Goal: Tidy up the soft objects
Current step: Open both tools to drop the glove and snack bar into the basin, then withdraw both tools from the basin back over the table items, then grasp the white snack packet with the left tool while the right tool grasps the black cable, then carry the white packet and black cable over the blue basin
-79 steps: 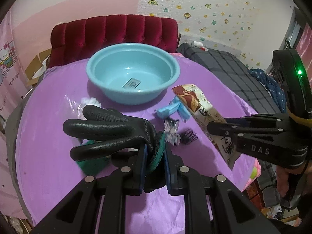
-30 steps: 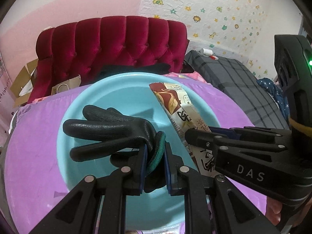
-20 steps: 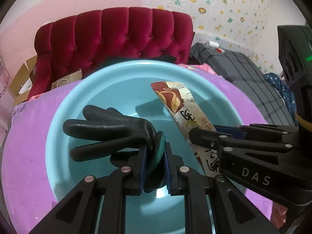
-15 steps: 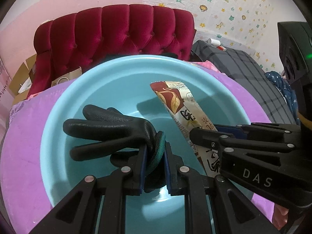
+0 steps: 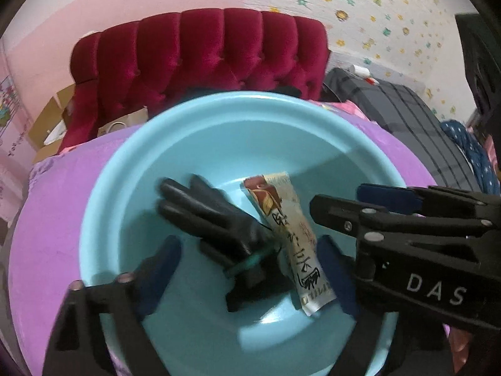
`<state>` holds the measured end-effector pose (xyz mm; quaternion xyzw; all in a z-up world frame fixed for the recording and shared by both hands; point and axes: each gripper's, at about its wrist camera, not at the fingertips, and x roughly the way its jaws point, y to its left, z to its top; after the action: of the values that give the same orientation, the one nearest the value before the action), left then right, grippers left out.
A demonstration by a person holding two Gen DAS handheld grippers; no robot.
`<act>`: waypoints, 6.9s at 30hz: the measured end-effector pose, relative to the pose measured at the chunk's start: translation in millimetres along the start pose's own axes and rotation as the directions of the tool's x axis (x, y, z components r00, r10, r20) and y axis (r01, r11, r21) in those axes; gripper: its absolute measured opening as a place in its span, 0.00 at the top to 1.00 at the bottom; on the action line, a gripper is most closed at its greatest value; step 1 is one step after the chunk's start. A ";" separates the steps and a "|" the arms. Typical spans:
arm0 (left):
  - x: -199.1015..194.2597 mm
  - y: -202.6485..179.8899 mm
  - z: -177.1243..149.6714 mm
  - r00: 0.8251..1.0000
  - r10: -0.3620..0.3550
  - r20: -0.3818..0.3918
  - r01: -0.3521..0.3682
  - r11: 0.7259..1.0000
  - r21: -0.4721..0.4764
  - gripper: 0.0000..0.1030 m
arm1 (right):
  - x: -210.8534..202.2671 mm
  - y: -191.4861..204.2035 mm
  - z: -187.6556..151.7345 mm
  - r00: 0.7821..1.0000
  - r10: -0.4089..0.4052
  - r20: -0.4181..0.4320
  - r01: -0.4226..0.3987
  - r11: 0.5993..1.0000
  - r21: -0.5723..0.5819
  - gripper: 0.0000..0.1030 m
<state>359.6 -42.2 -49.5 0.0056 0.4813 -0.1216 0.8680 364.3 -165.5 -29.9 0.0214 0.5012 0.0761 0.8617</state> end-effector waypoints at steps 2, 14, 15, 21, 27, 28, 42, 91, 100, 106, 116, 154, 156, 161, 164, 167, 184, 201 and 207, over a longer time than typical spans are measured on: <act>-3.6 -0.9 0.1 0.999 0.030 0.014 -0.030 1.000 0.003 0.00 | -2.0 0.9 -1.8 1.000 -0.017 0.001 0.017 1.000 -0.006 0.18; -31.8 -5.1 -12.2 0.998 0.059 0.031 -0.060 0.998 0.006 0.00 | -34.4 3.2 -20.5 0.997 -0.062 0.039 0.062 0.998 -0.012 0.00; -35.8 -5.4 -15.0 0.998 0.060 0.035 -0.060 0.998 0.003 0.00 | -38.3 2.7 -23.1 0.997 -0.060 0.042 0.060 0.998 -0.006 0.00; -57.0 -6.6 -29.8 0.998 0.058 0.037 -0.058 0.998 0.000 0.00 | -61.4 6.2 -38.9 0.994 -0.082 0.068 0.084 0.996 -0.021 0.00; -83.8 -10.8 -48.8 0.997 0.053 0.057 -0.053 0.999 -0.004 0.00 | -83.0 9.8 -61.9 0.996 -0.070 0.059 0.072 0.997 -0.030 0.00; -87.3 -11.6 -51.7 0.997 0.056 0.060 -0.056 0.998 -0.002 0.00 | -85.6 10.9 -66.2 0.996 -0.070 0.059 0.073 0.997 -0.037 0.00; -129.7 -19.4 -108.1 0.995 0.059 0.076 -0.059 0.998 -0.006 0.00 | -117.4 2.5 -128.5 0.997 -0.067 0.044 0.069 0.996 -0.047 0.00; -110.7 -39.8 -238.2 0.998 0.059 -0.004 -0.059 0.998 -0.026 0.00 | -96.9 -28.4 -266.0 0.996 -0.044 0.074 0.047 0.998 -0.048 0.00; -87.4 -47.3 -237.6 0.998 0.067 -0.008 -0.067 0.998 -0.008 0.00 | -79.0 -37.5 -270.9 0.998 -0.041 0.048 0.044 0.998 -0.050 0.00; -75.8 -52.6 -234.7 0.998 0.068 0.005 -0.068 0.998 0.008 0.00 | -70.8 -45.0 -267.9 0.998 -0.034 0.048 0.036 0.998 -0.043 0.00; -55.8 -56.6 -229.8 0.997 0.079 -0.020 -0.078 0.997 0.023 0.47 | -65.8 -47.5 -262.9 0.998 -0.026 0.054 0.029 0.998 -0.062 0.00; -95.2 -61.6 -220.4 0.998 0.004 0.058 -0.005 1.000 0.018 0.95 | -38.8 -33.6 -242.5 1.000 0.023 -0.018 -0.025 0.991 -0.128 0.69; -98.6 -62.4 -219.5 0.999 0.000 0.053 -0.001 1.000 0.018 0.95 | -43.4 -32.5 -243.2 1.000 0.020 -0.021 -0.023 0.992 -0.127 0.74; -106.4 -64.8 -213.6 0.999 -0.010 0.037 0.009 1.000 0.025 0.95 | -56.5 -33.9 -245.2 0.999 0.021 -0.033 -0.025 0.993 -0.112 0.80; -110.8 -66.2 -211.9 0.999 -0.013 0.032 0.011 0.999 0.035 0.95 | -63.9 -36.2 -245.9 0.999 0.024 -0.035 -0.027 0.995 -0.097 0.81; -114.7 -65.6 -212.0 1.000 -0.017 0.023 0.016 0.999 0.035 0.95 | -69.8 -35.8 -246.4 0.999 0.025 -0.035 -0.028 0.996 -0.082 0.81; -139.2 -62.1 -203.8 0.999 -0.043 0.034 0.040 0.995 0.086 0.95 | -100.2 -19.1 -238.6 1.000 0.005 -0.019 -0.006 0.998 -0.068 0.81; -176.7 -58.7 -171.7 0.992 -0.080 0.099 0.069 0.991 0.111 0.95 | -144.6 -1.7 -201.1 1.000 -0.003 0.024 0.004 0.998 -0.061 0.81; -186.1 -61.3 -152.9 0.988 -0.093 0.125 0.077 0.989 0.128 0.95 | -154.4 3.8 -183.9 0.999 0.003 0.044 0.000 0.998 -0.069 0.81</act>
<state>124.4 -44.0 30.8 0.0304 0.4150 -0.1879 0.8897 129.5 -192.6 12.0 -0.0064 0.4792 0.0935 0.8727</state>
